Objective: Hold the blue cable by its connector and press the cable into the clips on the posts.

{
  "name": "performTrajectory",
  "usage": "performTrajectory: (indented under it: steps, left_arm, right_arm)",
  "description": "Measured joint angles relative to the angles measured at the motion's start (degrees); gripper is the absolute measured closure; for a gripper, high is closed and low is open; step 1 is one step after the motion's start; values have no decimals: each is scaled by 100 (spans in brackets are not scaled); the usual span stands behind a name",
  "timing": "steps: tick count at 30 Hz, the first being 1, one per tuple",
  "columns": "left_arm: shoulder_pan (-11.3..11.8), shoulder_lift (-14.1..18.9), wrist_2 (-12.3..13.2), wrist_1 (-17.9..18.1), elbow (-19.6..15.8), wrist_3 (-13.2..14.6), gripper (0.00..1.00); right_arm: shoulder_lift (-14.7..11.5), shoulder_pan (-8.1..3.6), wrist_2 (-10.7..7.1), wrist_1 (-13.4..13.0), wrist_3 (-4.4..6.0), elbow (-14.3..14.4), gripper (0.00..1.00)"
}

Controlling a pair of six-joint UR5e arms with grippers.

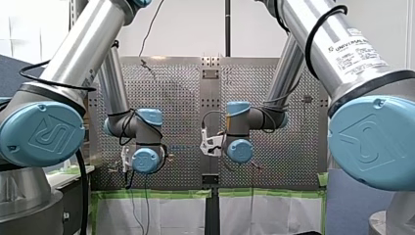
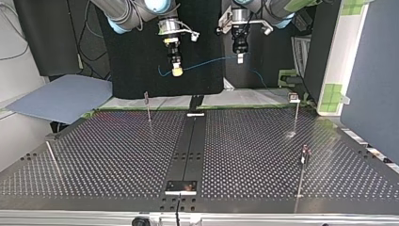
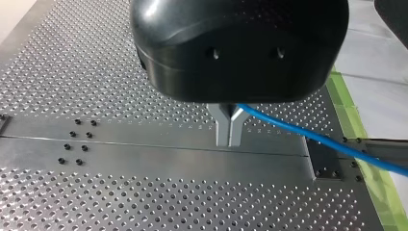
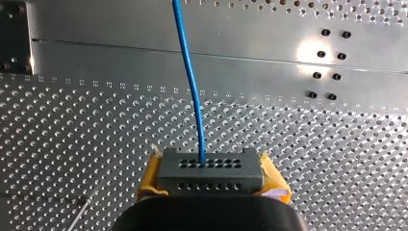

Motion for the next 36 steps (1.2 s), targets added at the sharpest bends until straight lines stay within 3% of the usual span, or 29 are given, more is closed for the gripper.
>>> performTrajectory:
  steps: [8, 17, 26, 36]
  left_arm:
    - [0, -2, 0, 0, 0, 0, 100]
    - [0, -2, 0, 0, 0, 0, 100]
    - [0, -2, 0, 0, 0, 0, 100]
    - [-7, -62, 48, -47, 29, 60, 100]
  right_arm:
    - [6, 6, 6, 6, -7, 6, 100]
    - [346, 191, 207, 346, -151, 34, 100]
    - [779, 202, 219, 676, -158, 35, 100]
    - [826, 199, 244, 703, -133, 10, 100]
